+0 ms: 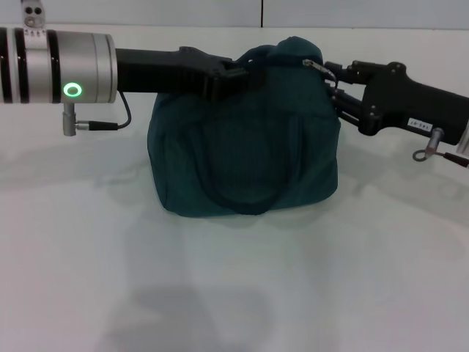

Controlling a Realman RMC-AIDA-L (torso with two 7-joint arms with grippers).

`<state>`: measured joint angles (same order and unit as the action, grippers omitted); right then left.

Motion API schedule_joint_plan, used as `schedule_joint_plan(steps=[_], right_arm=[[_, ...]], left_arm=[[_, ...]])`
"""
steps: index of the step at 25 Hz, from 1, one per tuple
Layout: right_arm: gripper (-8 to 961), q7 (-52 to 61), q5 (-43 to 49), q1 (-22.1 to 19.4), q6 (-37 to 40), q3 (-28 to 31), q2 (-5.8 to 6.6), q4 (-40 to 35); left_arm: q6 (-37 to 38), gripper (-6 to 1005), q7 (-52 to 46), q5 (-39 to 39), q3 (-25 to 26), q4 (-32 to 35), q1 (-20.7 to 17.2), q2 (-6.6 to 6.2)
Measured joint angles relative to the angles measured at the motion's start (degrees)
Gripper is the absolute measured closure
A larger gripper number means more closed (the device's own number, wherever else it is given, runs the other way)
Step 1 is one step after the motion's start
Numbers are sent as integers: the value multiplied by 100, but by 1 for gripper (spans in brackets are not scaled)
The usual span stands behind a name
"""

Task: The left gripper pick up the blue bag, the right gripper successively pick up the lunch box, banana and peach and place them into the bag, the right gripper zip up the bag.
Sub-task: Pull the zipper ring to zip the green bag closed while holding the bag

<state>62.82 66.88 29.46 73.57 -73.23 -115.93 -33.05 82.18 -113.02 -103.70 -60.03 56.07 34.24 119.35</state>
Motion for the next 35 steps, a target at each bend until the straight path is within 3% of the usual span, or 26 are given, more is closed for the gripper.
schedule_joint_plan(steps=[13, 18, 27, 35], right_arm=[[671, -390, -382, -99, 245, -16, 18, 111], [838, -391, -367, -93, 222, -24, 19, 134], [914, -402, -371, -57, 174, -25, 16, 203], [880, -341, -382, 98, -16, -83, 1, 295]], left_arm=[[-41, 951, 86, -2, 0, -1, -15, 9], [-64, 950, 101, -2, 0, 0, -14, 9], [-80, 948, 163, -1, 0, 0, -23, 9], [-81, 946, 212, -1, 0, 0, -31, 9]])
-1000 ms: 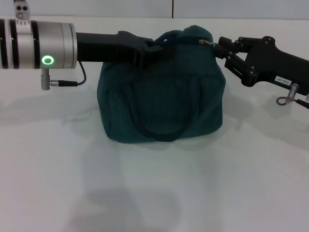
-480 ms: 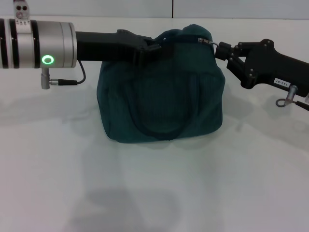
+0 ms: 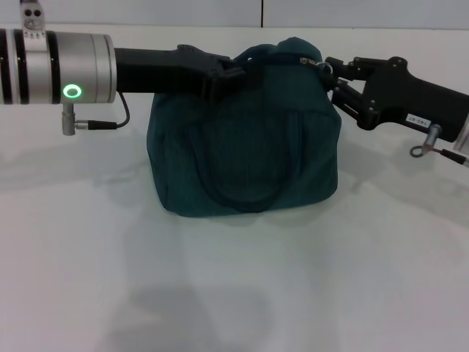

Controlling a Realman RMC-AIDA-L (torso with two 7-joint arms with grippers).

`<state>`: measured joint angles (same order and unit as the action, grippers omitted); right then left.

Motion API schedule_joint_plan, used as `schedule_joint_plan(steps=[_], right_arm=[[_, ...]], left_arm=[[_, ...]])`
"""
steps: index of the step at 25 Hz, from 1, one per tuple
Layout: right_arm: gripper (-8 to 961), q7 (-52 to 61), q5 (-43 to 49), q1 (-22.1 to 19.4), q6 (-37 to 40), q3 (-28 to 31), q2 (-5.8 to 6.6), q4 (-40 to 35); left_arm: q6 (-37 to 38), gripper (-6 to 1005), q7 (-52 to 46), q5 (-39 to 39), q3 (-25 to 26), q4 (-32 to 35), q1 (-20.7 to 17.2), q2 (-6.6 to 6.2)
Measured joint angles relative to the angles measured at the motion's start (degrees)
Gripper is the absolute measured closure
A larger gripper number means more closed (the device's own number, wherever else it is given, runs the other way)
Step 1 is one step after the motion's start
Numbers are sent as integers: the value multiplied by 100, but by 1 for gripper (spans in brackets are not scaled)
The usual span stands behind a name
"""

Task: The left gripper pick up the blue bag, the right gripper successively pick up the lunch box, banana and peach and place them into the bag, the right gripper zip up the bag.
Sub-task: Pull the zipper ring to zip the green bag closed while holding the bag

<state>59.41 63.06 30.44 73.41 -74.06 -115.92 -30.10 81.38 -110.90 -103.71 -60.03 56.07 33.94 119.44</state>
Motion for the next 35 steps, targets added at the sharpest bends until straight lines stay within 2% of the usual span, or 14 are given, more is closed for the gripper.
schedule_joint_plan(steps=[3, 8, 16, 21, 30, 35], right_arm=[[867, 2, 5, 53, -11, -27, 0, 29], [724, 2, 6, 78, -12, -57, 0, 32], [779, -50, 8, 61, 61, -40, 8, 31], [938, -307, -2, 21, 65, -28, 9, 34], [936, -485, -189, -117, 114, 69, 20, 65], [935, -440, -293, -212, 114, 105, 64, 169]], left_arm=[[0, 946, 6, 0, 0, 0, -1, 0], [0, 944, 7, 0, 0, 0, -2, 0], [1, 943, 34, -1, 0, 0, 11, 0], [1, 942, 84, -1, 0, 0, 3, 0], [-3, 940, 175, 115, 2, -57, -47, -7], [-1, 938, 396, 260, 163, -72, -142, -8]])
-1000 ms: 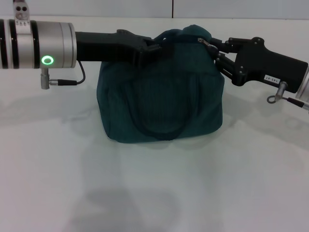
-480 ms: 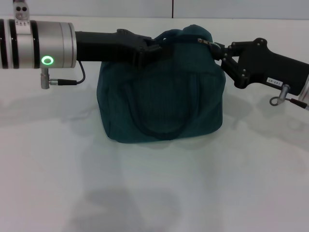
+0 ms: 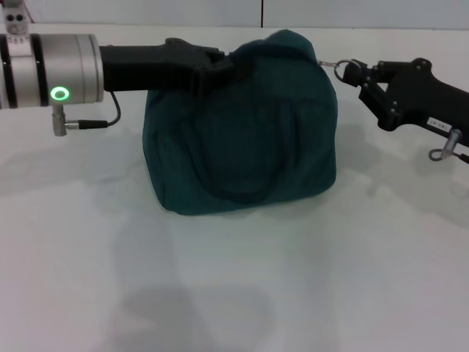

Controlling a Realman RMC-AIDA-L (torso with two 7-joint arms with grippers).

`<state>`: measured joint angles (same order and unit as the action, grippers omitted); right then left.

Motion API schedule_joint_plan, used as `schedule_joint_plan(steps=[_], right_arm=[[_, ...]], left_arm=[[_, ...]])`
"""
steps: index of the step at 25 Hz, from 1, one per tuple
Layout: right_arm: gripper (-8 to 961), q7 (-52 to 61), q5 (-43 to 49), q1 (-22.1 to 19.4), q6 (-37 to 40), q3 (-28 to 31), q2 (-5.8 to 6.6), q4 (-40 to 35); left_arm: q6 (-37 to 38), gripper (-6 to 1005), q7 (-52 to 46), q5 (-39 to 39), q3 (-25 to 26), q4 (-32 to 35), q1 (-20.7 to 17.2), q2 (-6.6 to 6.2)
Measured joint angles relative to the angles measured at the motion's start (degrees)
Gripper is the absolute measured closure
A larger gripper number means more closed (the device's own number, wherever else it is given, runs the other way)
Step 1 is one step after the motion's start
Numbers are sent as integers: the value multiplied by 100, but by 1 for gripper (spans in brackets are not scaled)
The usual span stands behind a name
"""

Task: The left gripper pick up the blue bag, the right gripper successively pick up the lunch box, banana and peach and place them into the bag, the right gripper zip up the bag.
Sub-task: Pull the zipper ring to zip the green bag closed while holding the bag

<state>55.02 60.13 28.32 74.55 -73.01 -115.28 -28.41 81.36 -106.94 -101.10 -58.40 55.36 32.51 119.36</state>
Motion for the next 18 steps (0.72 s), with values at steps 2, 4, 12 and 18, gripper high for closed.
schedule_joint_plan(steps=[2, 4, 12, 18], right_arm=[[935, 94, 8, -39, 0, -1, 33, 12], [935, 178, 28, -64, 1, -16, 79, 44], [934, 235, 34, -207, -73, -3, 188, 326], [934, 299, -68, -304, -195, 132, 79, 386]], left_arm=[[2, 938, 39, 48, 61, -27, -3, -4], [3, 938, 105, 71, 108, -98, -2, -3], [-42, 936, 274, 98, 126, -298, 48, -2], [-63, 934, 301, 109, 105, -308, 52, 16]])
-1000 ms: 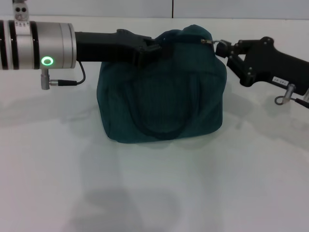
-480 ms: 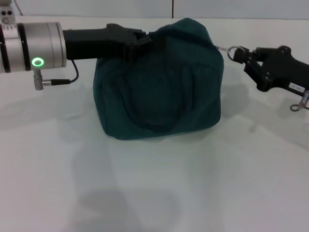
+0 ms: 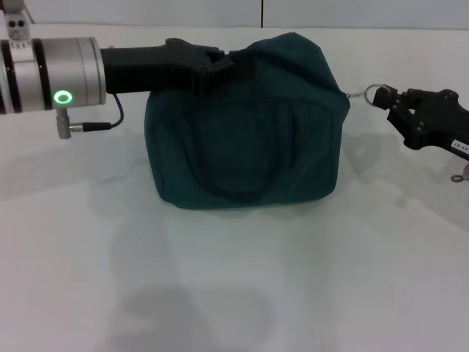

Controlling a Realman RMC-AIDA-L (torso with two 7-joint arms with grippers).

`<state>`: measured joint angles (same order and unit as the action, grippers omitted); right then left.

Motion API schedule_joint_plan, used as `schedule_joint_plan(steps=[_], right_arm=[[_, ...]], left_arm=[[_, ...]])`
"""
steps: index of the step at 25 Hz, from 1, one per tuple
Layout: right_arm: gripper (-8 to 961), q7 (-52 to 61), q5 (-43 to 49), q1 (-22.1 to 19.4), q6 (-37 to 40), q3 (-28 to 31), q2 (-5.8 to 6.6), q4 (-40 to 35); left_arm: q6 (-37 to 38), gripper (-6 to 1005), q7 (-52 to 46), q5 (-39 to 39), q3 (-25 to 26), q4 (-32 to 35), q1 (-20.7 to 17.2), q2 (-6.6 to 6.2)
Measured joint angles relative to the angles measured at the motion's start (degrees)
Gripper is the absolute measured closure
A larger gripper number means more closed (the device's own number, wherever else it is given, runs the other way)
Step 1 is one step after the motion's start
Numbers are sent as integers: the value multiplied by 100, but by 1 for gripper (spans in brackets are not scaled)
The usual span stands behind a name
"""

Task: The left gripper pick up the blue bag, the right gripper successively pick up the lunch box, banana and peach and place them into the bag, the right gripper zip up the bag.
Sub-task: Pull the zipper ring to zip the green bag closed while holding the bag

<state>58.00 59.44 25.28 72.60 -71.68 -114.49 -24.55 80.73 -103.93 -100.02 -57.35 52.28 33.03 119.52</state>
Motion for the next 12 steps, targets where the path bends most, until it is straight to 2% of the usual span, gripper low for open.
schedule_joint_plan(steps=[3, 9, 11, 12], right_arm=[[934, 186, 15, 30, -7, 31, -28, -13], [914, 453, 33, 54, -48, 8, 99, -3], [844, 454, 65, 42, -96, 9, 107, -40], [808, 455, 89, 42, -112, 13, 111, -51]], left_arm=[[-12, 934, 139, 109, -12, -168, 5, 24], [-24, 932, 716, 715, 10, -680, -38, 8], [-60, 932, 900, 936, 12, -737, -134, 8], [-76, 854, 974, 1029, 13, -764, -172, 9]])
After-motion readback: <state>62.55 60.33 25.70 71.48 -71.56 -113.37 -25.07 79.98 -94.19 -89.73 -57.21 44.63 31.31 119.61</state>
